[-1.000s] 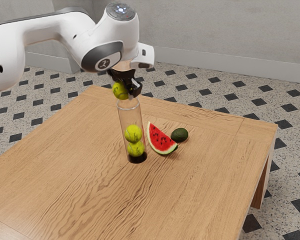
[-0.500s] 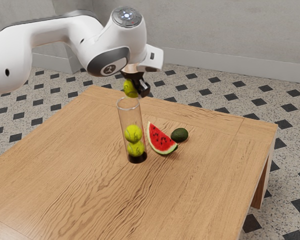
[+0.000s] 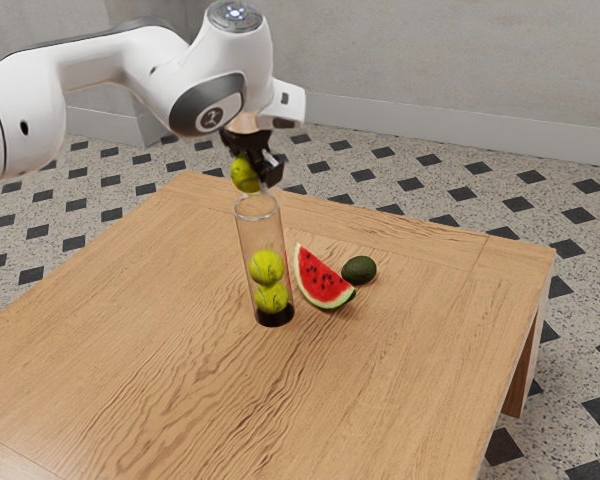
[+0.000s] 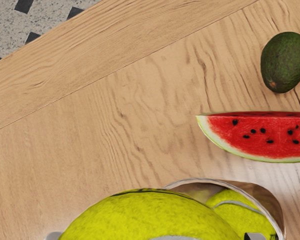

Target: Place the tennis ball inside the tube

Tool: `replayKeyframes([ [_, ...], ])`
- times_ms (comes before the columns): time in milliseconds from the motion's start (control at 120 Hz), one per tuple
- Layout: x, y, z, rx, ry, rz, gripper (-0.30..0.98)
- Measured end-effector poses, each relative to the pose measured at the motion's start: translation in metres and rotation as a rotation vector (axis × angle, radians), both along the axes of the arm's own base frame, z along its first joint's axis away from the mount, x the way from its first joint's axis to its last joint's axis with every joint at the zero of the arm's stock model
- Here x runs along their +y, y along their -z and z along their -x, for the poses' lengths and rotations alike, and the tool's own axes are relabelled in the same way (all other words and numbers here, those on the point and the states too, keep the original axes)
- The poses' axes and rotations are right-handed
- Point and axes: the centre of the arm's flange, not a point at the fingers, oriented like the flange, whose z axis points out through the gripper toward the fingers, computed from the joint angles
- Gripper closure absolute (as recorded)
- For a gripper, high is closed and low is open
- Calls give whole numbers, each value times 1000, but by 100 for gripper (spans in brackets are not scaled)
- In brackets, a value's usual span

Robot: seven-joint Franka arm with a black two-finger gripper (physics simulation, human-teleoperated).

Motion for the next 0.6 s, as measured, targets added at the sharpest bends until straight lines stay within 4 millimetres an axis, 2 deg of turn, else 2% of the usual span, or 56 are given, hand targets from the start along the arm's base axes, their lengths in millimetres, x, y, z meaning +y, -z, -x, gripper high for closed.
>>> replayKeyframes([
  [142, 4, 3, -3, 16, 7, -2, 33],
  [350, 9, 5, -3, 34, 20, 4, 13],
  [425, 5, 3, -1, 35, 33, 1, 9],
  [525, -7, -19, 21, 71, 7, 43, 6],
  [567, -1, -26, 36, 105, -35, 86, 5],
  [600, 12, -28, 47, 133, -82, 129, 4],
])
